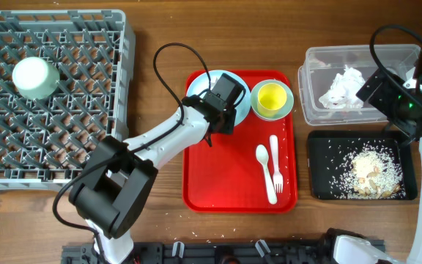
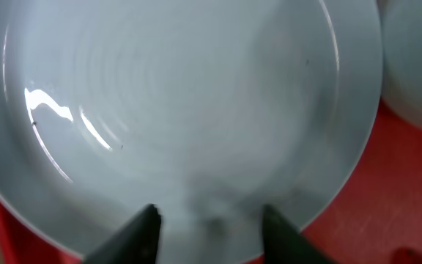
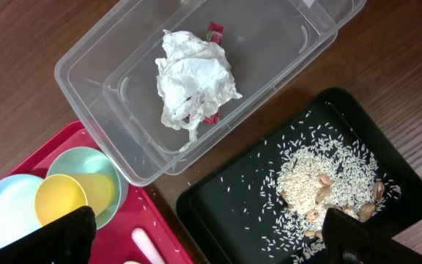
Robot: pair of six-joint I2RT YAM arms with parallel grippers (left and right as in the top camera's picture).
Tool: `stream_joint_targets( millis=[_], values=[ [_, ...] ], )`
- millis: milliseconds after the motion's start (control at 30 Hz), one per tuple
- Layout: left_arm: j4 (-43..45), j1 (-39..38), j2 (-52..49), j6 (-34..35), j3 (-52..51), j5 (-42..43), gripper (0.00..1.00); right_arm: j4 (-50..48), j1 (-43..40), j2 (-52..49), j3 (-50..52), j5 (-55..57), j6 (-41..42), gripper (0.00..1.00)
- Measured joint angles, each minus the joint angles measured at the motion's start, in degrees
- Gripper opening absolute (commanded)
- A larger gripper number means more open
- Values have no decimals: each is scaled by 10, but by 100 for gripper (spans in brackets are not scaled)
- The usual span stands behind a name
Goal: Sort waste into correct bins and load items into the dishwasher rack
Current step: 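Grasp the light-blue plate rim with the left gripper and lift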
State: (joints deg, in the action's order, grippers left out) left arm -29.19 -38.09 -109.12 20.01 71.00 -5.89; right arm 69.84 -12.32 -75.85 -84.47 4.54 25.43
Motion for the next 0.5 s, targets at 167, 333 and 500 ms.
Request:
stream_joint_targets(
  millis=[167,333,500],
  values=[
    [25,0,-28,-2,-14,0,12,0,0,0,0,0,0,100],
    [4,0,-30,-2,-14,-2,4,0,0,0,0,0,0,100],
    [-82,0,-24,11,-6,-2,4,0,0,0,0,0,0,100]
  ],
)
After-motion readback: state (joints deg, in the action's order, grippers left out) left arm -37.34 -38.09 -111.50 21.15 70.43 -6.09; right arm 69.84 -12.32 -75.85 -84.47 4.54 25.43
